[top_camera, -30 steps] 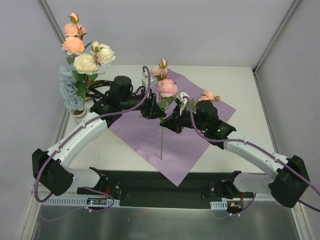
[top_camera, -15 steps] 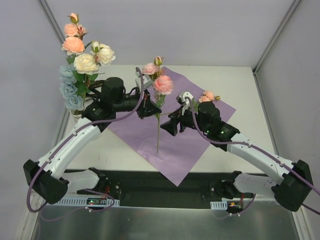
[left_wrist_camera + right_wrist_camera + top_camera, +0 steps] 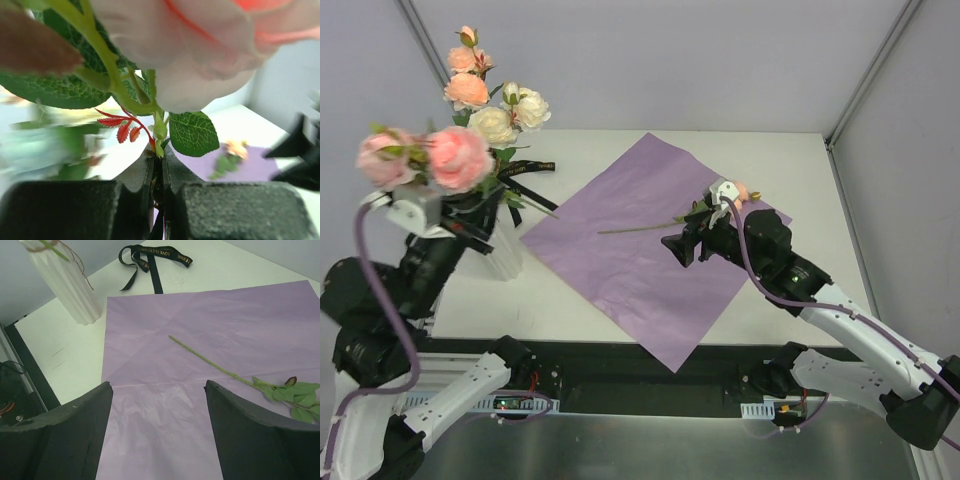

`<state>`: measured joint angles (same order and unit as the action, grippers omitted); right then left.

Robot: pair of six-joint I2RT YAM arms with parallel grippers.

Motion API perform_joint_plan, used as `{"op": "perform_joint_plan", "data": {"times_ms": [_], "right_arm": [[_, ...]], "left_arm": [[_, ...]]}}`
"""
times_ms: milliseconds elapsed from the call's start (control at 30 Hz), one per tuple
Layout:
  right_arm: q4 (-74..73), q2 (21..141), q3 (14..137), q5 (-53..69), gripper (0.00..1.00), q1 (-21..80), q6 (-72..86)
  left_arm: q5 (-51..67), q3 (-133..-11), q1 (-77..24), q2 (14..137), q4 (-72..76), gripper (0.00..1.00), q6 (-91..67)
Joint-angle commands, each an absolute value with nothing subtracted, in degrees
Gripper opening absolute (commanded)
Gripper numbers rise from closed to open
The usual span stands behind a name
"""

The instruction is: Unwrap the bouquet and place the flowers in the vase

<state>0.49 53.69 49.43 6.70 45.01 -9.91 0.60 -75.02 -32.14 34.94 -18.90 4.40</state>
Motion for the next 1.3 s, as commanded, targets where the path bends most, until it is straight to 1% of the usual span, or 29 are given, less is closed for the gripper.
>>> {"op": "perform_joint_plan", "data": {"times_ms": [0, 67, 100, 167, 333, 600, 967, 1167, 1200, 1233, 1267], "right_arm": [[0.3, 52.2, 49.1, 5.8, 0.77, 44.7, -11.6], [0.3, 51.5, 48.9, 5.6, 0.77, 44.6, -11.9], [0.3, 51.3, 48.7, 5.1, 0.77, 44.6, -11.8], [0.3, 50.4, 47.7, 5.3, 0.77, 44.6, -11.8], [0.7, 49.0, 46.4, 5.1, 0.77, 44.6, -11.5], [0.6, 48.2, 45.4, 5.5, 0.77, 44.5, -10.9], [0.9, 47.0, 44.8, 5.4, 0.77, 44.5, -10.5], [1.0, 46.8, 44.5, 4.8, 0.78, 44.5, -10.4], [0.9, 46.8, 44.6, 4.9, 0.78, 44.5, -10.5], [1.0, 47.1, 44.6, 5.0, 0.78, 44.4, -10.6], [1.0, 47.3, 44.8, 4.9, 0.78, 44.4, -10.8]], "left_arm": [[-25.3, -79.8, -31.6, 33.0, -23.0, 0.00, 12.3], [-30.1, -79.9, -31.6, 32.3, -22.9, 0.00, 15.0], [-34.8, -80.0, -31.6, 32.3, -22.9, 0.00, 15.7], [-37.5, -80.1, -31.6, 32.1, -22.8, 0.00, 17.5], [-40.1, -80.2, -31.6, 31.7, -22.6, 0.00, 18.3], [-40.3, -78.3, -31.6, 31.5, -20.0, 0.00, 18.9], [-42.9, -68.6, -31.6, 29.1, -10.4, 0.00, 18.3], [-44.7, -64.6, -31.6, 28.0, -7.9, 0.00, 16.7], [-44.5, -64.2, -31.6, 27.9, -8.0, 0.07, 16.4], [-44.0, -63.3, -31.6, 27.7, -7.9, 0.18, 16.7], [-42.1, -62.7, -31.6, 26.9, -8.0, 0.43, 16.9]]}}
